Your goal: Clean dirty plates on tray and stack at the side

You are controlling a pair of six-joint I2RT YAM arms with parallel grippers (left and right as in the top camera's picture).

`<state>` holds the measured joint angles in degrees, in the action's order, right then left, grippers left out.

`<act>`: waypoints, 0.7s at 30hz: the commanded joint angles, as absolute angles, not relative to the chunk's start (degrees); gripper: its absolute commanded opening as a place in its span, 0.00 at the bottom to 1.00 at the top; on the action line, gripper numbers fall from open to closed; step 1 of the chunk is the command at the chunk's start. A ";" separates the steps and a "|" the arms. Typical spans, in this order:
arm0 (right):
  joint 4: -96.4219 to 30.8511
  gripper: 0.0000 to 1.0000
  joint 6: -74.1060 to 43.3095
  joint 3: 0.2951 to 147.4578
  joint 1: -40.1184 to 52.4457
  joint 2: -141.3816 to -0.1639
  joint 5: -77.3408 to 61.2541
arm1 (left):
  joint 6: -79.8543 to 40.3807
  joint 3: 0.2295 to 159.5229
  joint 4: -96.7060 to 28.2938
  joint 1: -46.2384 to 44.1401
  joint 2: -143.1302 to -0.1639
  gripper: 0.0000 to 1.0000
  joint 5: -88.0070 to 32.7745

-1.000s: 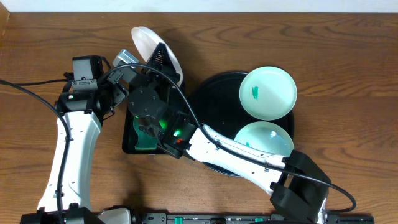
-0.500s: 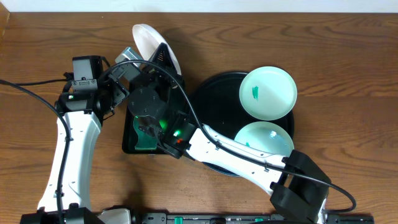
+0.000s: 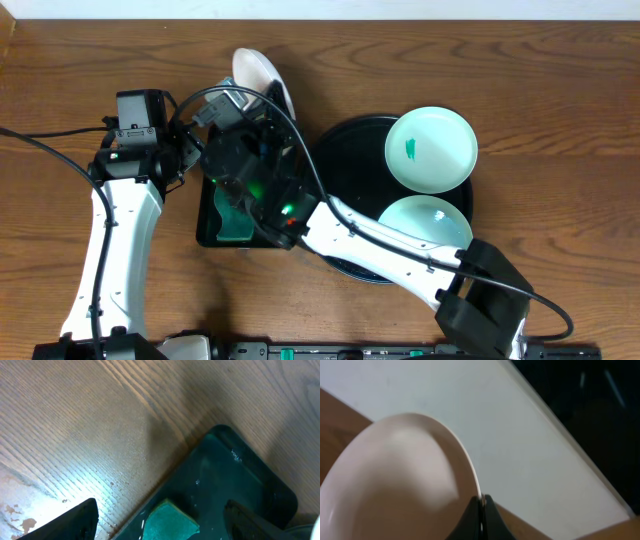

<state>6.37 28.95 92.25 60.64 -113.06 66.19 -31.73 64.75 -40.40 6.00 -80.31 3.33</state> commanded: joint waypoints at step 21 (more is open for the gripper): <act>-16.64 0.01 -3.90 93.23 50.57 -109.25 31.33 | -32.23 65.10 -40.45 6.20 -80.09 0.80 3.46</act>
<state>-15.05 3.64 92.27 53.39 -112.79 40.07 -31.73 64.75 -40.42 6.00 -80.31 3.29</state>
